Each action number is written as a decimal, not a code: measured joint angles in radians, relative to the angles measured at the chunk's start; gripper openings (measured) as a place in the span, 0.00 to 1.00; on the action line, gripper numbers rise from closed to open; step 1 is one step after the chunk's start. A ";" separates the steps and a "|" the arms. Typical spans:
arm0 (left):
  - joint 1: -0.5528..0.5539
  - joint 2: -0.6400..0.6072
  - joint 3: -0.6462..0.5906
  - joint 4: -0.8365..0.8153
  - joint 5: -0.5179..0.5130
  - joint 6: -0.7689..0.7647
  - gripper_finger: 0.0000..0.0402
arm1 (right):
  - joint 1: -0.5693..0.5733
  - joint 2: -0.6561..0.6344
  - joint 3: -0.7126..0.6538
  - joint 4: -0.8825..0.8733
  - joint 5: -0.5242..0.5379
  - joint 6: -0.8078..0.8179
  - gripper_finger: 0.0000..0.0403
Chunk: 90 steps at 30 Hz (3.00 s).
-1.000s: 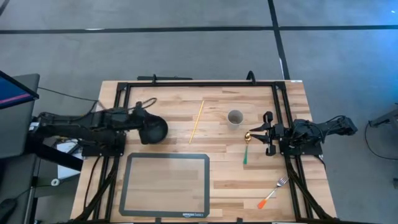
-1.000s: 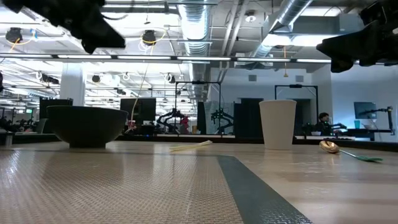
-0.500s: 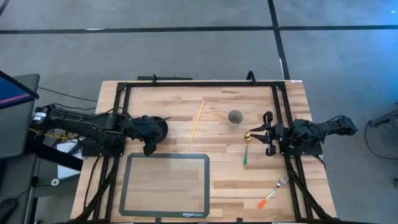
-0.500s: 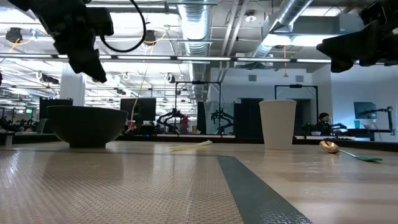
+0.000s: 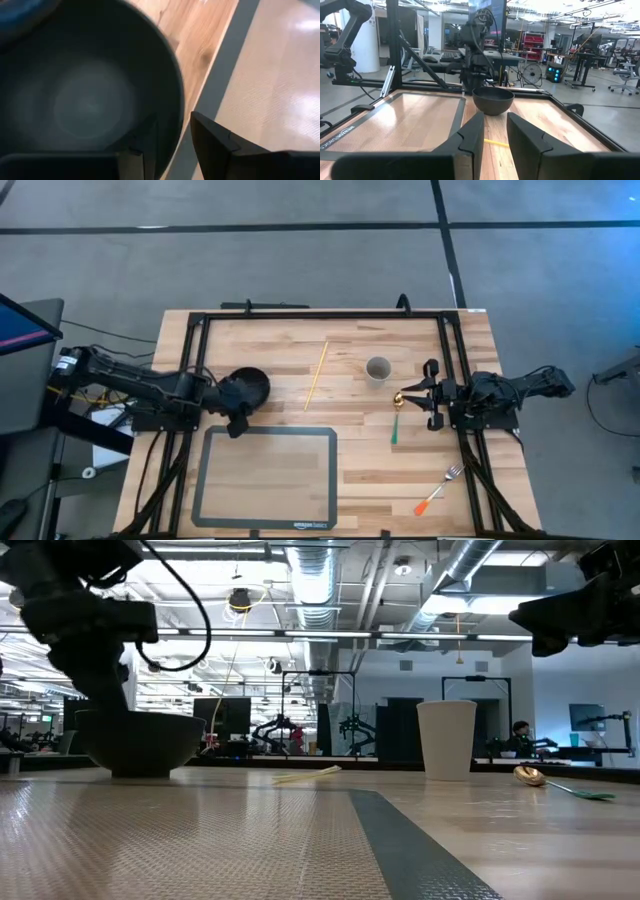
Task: Pick & Place Utensil
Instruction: Put the black bowl on the transparent mat
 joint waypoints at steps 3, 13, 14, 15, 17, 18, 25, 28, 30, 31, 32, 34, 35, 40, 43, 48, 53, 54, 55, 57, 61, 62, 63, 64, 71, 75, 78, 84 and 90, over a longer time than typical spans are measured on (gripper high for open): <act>-0.001 0.000 -0.016 0.002 -0.026 0.004 0.28 | 0.000 0.000 0.000 0.000 0.000 0.000 0.19; -0.010 -0.001 -0.026 0.103 0.000 0.063 0.04 | 0.000 0.000 0.000 0.000 0.000 0.000 0.19; -0.022 -0.001 -0.026 0.128 0.010 0.061 0.04 | 0.000 0.000 0.000 0.000 0.000 0.000 0.19; -0.037 -0.001 -0.023 0.152 0.019 0.058 0.04 | 0.000 0.000 0.000 0.000 0.000 0.000 0.19; -0.079 0.000 0.000 0.211 0.031 0.046 0.03 | 0.000 0.000 0.000 0.000 0.000 0.000 0.19; -0.109 0.000 0.016 0.246 0.041 0.043 0.02 | 0.000 0.000 0.000 0.000 0.000 0.000 0.19; -0.392 0.057 0.115 0.405 0.031 0.032 0.02 | 0.000 0.000 0.000 0.000 0.000 0.000 0.19; -0.511 0.157 0.143 0.435 -0.023 -0.008 0.02 | 0.000 0.000 0.000 0.000 0.000 0.000 0.19; -0.575 0.243 0.163 0.443 -0.057 -0.043 0.03 | 0.000 0.000 0.000 0.000 0.000 0.000 0.19; -0.601 0.286 0.174 0.451 -0.064 -0.059 0.03 | 0.000 0.000 0.000 0.000 0.000 0.000 0.19; -0.624 0.330 0.188 0.454 -0.069 -0.071 0.03 | 0.000 0.000 0.000 0.001 0.000 0.000 0.19; -0.664 0.415 0.217 0.458 -0.076 -0.092 0.03 | 0.000 0.000 0.000 0.000 0.000 0.000 0.19; -0.682 0.457 0.233 0.461 -0.078 -0.103 0.03 | 0.000 0.000 0.000 0.001 0.000 0.000 0.19; -0.758 0.608 0.322 0.476 -0.144 -0.131 0.03 | 0.000 0.000 0.000 0.001 0.000 0.000 0.19; -0.788 0.668 0.357 0.479 -0.154 -0.150 0.04 | 0.000 0.000 0.000 0.001 0.000 0.000 0.19; -0.830 0.686 0.368 0.480 -0.150 -0.186 0.06 | 0.000 0.000 0.000 0.001 0.000 0.000 0.19; -0.844 0.620 0.367 0.477 -0.105 -0.210 0.07 | 0.000 0.000 0.000 0.001 0.000 0.000 0.19; -0.845 0.603 0.367 0.477 -0.103 -0.221 0.06 | 0.000 0.000 0.000 0.001 0.000 0.000 0.19; -0.844 0.586 0.367 0.476 -0.104 -0.236 0.05 | 0.000 0.000 0.000 0.001 0.000 0.000 0.19; -0.844 0.569 0.367 0.477 -0.099 -0.266 0.03 | 0.000 0.000 0.000 0.001 0.000 0.000 0.19; -0.843 0.592 0.367 0.476 -0.102 -0.276 0.03 | 0.000 0.000 0.000 0.001 0.000 0.000 0.19; -0.842 0.605 0.369 0.481 -0.108 -0.274 0.04 | 0.000 0.000 0.000 0.001 0.000 0.000 0.19; -0.838 0.617 0.370 0.487 -0.108 -0.266 0.05 | 0.000 0.000 0.000 0.001 0.000 0.000 0.19; -0.835 0.629 0.371 0.491 -0.106 -0.256 0.05 | 0.000 0.000 0.000 0.001 0.000 0.000 0.19; -0.815 0.600 0.365 0.451 -0.155 -0.105 0.03 | 0.000 0.000 0.000 0.001 0.000 0.000 0.19; -0.805 0.582 0.367 0.401 -0.136 -0.159 0.04 | 0.000 0.000 0.000 0.001 0.000 0.000 0.19; -0.809 0.590 0.368 0.345 -0.106 -0.187 0.03 | 0.000 0.000 0.000 0.001 0.000 0.000 0.19; -0.812 0.602 0.367 0.380 -0.107 -0.223 0.07 | 0.001 0.000 0.000 0.001 -0.002 0.068 0.19; -0.808 0.609 0.365 0.391 -0.106 -0.408 0.11 | 0.001 0.000 0.000 0.001 -0.003 0.175 0.19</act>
